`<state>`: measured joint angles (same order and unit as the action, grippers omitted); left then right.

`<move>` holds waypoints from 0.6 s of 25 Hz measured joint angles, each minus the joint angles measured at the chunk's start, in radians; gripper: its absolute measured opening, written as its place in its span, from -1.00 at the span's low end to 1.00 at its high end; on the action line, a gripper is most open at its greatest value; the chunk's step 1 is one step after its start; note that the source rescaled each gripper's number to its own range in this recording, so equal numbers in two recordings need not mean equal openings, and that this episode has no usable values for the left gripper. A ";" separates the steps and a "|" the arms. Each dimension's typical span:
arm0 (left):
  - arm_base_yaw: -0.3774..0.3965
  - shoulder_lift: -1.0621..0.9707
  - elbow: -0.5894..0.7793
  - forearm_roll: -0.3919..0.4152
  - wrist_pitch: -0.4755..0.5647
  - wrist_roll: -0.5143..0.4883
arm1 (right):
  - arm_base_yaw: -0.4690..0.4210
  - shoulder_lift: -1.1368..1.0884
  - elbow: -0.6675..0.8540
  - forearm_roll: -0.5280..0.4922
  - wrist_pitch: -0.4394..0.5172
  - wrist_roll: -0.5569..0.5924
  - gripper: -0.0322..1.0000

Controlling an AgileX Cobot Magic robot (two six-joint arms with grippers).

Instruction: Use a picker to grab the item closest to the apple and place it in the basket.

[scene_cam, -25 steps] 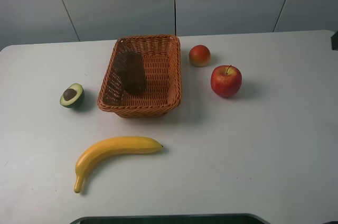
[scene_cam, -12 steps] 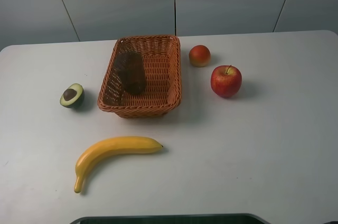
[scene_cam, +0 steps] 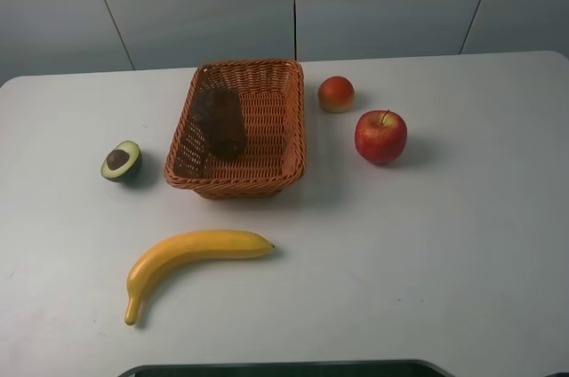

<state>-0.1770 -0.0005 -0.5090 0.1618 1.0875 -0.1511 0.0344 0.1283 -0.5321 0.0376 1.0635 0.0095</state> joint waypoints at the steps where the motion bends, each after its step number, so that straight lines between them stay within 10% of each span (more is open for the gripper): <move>1: 0.000 0.000 0.000 0.000 0.000 0.000 | 0.000 -0.020 0.005 0.004 0.003 -0.010 1.00; 15: 0.000 0.000 0.000 0.000 0.000 0.000 | -0.002 -0.129 0.021 0.049 0.026 -0.041 1.00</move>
<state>-0.1770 -0.0005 -0.5090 0.1618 1.0875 -0.1511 0.0322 -0.0011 -0.5107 0.0871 1.0895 -0.0315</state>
